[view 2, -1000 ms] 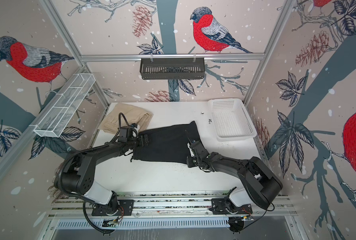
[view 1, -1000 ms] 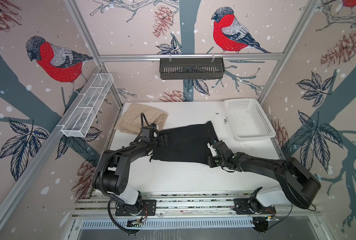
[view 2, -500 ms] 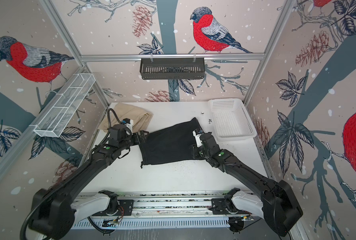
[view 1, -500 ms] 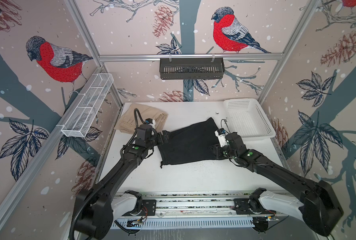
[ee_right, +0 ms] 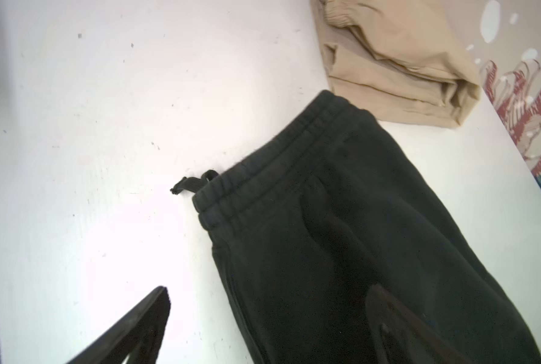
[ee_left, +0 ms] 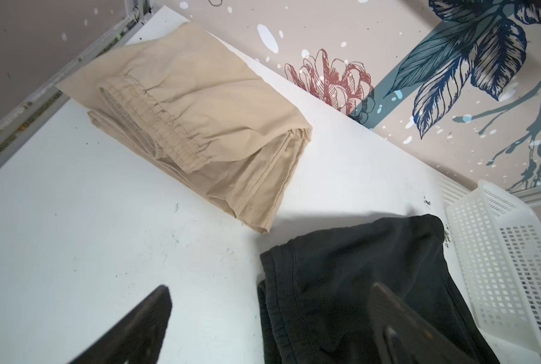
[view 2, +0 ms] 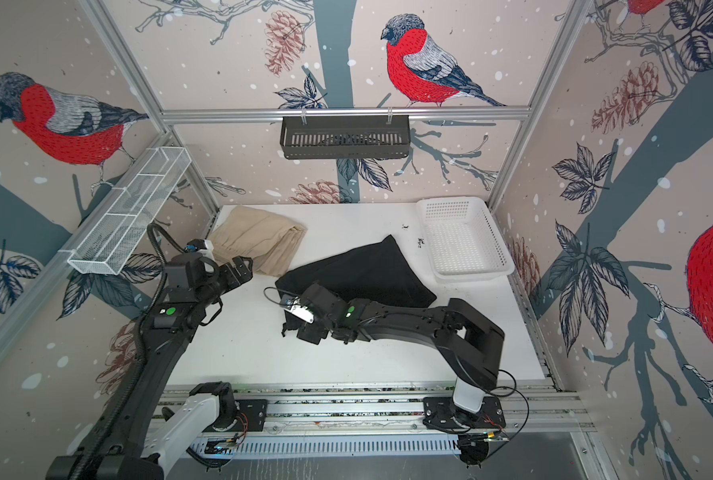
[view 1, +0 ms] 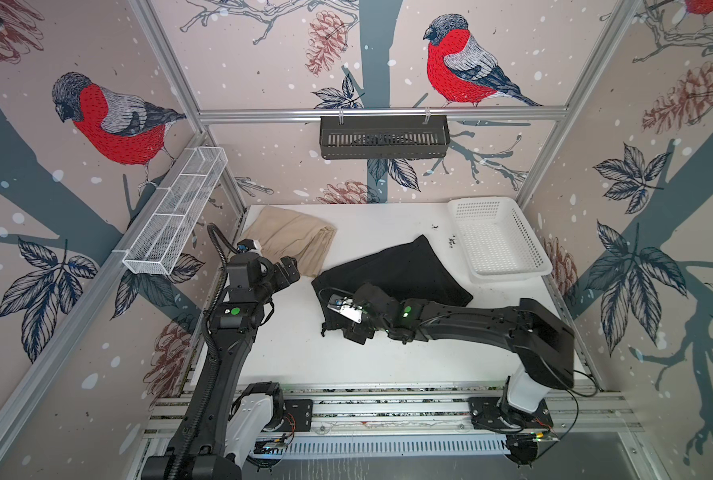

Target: Fold and stack the shorts

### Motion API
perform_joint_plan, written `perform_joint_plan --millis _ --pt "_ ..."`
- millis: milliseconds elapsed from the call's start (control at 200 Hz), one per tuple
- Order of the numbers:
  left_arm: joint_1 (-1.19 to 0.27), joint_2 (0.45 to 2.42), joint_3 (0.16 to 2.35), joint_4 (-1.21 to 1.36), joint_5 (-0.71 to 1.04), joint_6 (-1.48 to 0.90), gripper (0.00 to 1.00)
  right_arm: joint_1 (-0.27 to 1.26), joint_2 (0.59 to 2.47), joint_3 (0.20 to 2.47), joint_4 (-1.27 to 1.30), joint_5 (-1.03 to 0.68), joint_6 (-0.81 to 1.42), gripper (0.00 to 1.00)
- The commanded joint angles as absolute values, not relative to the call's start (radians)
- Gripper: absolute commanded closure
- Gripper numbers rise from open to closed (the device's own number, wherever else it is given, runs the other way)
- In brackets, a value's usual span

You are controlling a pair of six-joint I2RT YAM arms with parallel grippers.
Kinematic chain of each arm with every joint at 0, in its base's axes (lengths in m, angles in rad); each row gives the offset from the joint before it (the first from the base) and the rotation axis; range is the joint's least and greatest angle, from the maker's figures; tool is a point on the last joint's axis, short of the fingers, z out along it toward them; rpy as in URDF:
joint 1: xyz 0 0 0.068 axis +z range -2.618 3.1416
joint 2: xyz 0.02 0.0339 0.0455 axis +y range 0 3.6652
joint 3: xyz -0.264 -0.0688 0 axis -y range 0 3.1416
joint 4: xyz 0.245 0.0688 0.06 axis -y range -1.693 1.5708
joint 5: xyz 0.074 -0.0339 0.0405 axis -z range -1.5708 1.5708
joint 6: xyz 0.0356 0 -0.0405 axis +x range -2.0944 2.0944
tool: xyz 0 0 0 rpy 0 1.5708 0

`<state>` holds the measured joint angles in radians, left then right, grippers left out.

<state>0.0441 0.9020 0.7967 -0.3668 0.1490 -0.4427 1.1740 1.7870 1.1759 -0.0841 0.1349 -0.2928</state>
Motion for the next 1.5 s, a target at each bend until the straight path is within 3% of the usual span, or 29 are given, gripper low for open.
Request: perform_joint_plan --millis 0,160,375,620,850,1005,1060,1125,1496 --pt "0.096 0.895 0.802 -0.382 0.235 -0.407 0.02 1.205 1.872 1.256 -0.116 0.217 -0.461 0.00" --pt "0.182 0.899 0.793 -0.378 0.319 -0.387 0.03 1.257 1.962 1.314 -0.119 0.286 -0.545 0.00" --pt "0.191 0.934 0.766 -0.357 0.360 -0.383 0.02 1.260 2.020 1.300 -0.092 0.399 -0.632 0.00" --pt "0.192 0.954 0.744 -0.341 0.361 -0.394 0.03 1.235 2.051 1.269 -0.041 0.395 -0.633 0.01" --pt "0.193 0.910 0.658 -0.259 0.327 -0.496 0.02 1.226 2.072 1.234 0.039 0.328 -0.600 0.33" --pt "0.193 0.938 0.639 -0.254 0.350 -0.516 0.02 1.210 2.046 1.210 0.082 0.265 -0.551 0.82" --pt "0.193 0.940 0.617 -0.242 0.349 -0.548 0.02 1.198 2.028 1.195 0.108 0.235 -0.519 0.92" --pt "0.193 0.943 0.559 -0.172 0.394 -0.563 0.02 1.181 2.001 1.171 0.145 0.193 -0.477 0.97" --pt "0.187 0.988 0.324 0.159 0.670 -0.747 0.02 1.143 1.967 1.108 0.266 0.104 -0.366 0.98"
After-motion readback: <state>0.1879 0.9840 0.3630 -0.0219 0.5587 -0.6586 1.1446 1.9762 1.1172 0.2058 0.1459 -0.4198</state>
